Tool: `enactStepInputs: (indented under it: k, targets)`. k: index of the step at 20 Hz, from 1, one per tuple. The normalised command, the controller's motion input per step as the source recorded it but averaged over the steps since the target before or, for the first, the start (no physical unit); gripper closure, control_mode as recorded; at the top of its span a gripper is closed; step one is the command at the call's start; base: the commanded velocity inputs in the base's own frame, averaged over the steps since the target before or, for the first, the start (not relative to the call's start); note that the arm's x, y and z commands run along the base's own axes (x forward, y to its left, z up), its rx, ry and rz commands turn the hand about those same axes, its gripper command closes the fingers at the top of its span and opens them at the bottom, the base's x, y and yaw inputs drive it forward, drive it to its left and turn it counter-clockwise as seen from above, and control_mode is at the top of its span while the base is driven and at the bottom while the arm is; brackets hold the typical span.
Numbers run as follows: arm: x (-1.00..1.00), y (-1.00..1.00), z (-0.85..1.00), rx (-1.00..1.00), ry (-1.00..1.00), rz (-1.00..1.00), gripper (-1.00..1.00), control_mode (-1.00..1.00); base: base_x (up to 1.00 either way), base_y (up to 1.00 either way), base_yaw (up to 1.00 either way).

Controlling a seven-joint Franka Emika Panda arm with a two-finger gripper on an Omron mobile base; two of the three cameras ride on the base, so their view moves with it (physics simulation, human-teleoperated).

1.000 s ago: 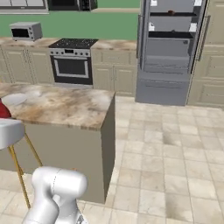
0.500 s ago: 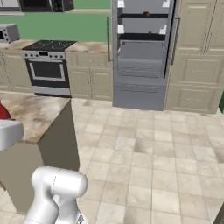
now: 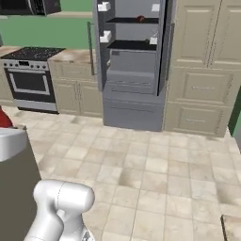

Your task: Transport the chicken drumstick and onion to the fridge. Place the chicken drumstick on the rack containing meat and place the onion on the rack containing the vegetable, ensuring meats and vegetables are on different racks.

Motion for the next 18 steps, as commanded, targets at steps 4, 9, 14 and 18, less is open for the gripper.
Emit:
enactStepInputs:
  k: [4, 9, 14, 18]
  targets:
    - [0.0, 0.0, 0.0, 0.0, 0.0, 0.0, 1.0, 1.0, 1.0, -0.21, 0.14]
    - [0.0, 0.0, 0.0, 0.0, 0.0, 0.0, 1.0, 1.0, 1.0, -0.09, 0.06]
    - [0.0, 0.0, 0.0, 0.0, 0.0, 0.0, 1.0, 1.0, 1.0, -0.06, 0.0]
    - [0.0, 0.0, 0.0, 0.0, 0.0, 0.0, 1.0, 1.0, 1.0, 0.0, 0.0]
